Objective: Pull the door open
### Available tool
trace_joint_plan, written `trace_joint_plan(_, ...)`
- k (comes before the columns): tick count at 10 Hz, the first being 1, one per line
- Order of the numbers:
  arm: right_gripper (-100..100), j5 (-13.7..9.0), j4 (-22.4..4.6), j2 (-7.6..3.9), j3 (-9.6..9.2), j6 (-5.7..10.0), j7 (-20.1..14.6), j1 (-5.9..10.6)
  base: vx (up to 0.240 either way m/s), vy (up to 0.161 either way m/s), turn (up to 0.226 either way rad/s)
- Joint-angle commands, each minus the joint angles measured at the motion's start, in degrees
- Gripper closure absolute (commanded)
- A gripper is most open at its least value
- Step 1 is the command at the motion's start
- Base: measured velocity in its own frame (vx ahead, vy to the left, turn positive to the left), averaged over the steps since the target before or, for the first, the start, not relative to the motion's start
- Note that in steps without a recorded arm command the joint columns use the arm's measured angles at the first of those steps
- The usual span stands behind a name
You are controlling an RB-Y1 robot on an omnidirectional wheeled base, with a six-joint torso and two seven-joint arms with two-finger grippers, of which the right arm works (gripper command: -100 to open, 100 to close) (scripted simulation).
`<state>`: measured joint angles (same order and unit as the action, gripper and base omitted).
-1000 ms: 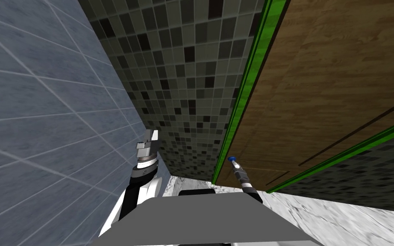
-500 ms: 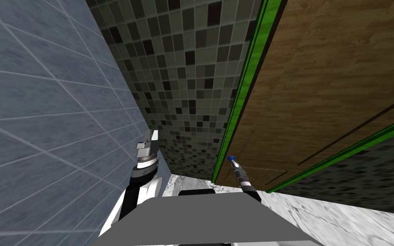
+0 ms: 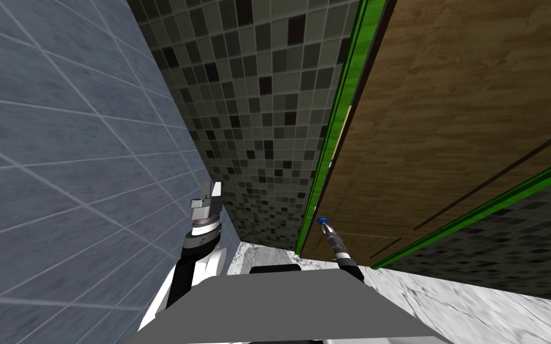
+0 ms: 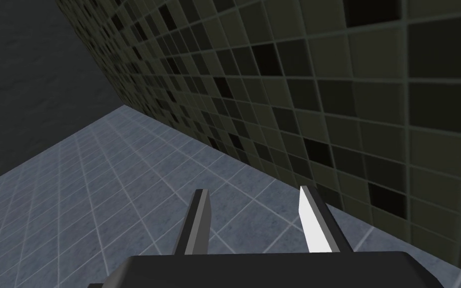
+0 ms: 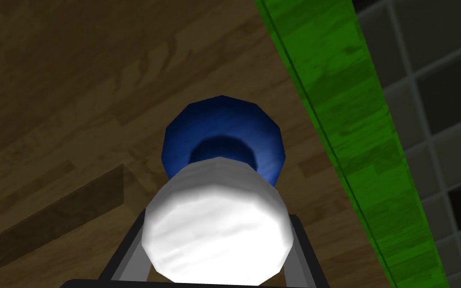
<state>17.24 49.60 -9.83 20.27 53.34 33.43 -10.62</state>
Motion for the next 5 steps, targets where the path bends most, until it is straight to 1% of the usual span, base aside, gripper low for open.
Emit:
trace_joint_plan(1, 100, -0.7, -0.46, 0.39, -1.02, -0.23, -2.86, 0.3, -0.04, -0.01, 0.034)
trace_joint_plan(2, 100, -1.53, -0.68, 0.28, -1.52, -0.34, -4.43, 0.59, -0.056, -0.021, 0.05)
trace_joint_plan(3, 100, -1.53, -0.68, 0.28, -1.52, -0.34, -5.41, 0.59, -0.043, -0.024, 0.029)
trace_joint_plan(4, 100, -2.37, -0.89, 0.17, -2.03, -0.45, -7.51, 0.87, -0.046, -0.016, 0.022)
trace_joint_plan(5, 100, -2.37, -0.89, 0.17, -2.03, -0.45, -7.73, 0.87, -0.04, -0.007, 0.016)
